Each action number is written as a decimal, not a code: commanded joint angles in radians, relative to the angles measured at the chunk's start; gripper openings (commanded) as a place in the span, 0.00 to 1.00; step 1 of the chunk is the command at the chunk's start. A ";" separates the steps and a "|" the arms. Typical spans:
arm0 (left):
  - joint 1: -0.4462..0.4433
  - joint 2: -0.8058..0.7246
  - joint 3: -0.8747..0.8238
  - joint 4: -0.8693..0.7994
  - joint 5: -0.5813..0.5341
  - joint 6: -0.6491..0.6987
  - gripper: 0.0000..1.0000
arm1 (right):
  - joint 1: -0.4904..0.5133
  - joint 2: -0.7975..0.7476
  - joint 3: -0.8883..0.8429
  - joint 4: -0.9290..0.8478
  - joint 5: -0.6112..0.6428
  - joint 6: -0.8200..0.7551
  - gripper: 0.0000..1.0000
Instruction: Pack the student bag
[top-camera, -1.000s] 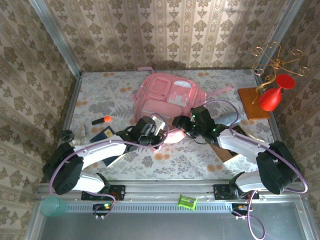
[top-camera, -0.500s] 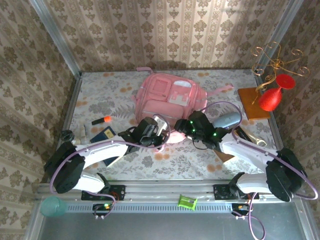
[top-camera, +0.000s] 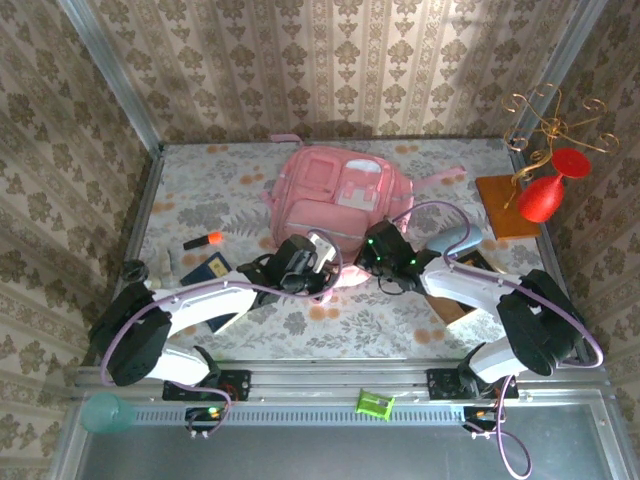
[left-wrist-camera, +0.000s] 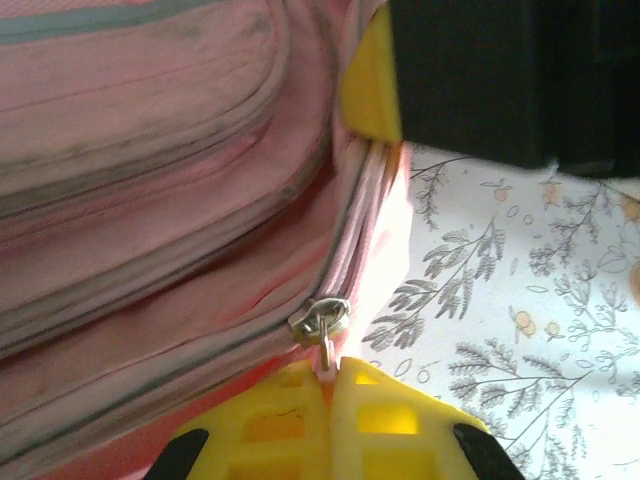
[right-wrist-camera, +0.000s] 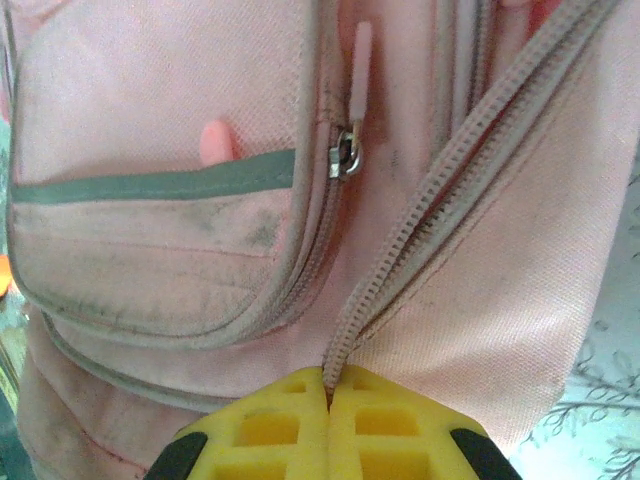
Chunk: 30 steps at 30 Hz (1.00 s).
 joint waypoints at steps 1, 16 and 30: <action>0.036 -0.081 -0.029 -0.072 -0.005 0.062 0.00 | -0.100 -0.032 0.017 0.006 0.000 -0.106 0.00; 0.081 -0.088 -0.066 -0.015 0.052 0.061 0.00 | -0.284 0.028 0.109 -0.046 -0.268 -0.264 0.00; 0.043 0.120 -0.069 0.139 0.037 0.035 0.00 | -0.284 0.079 0.087 0.007 -0.306 -0.245 0.00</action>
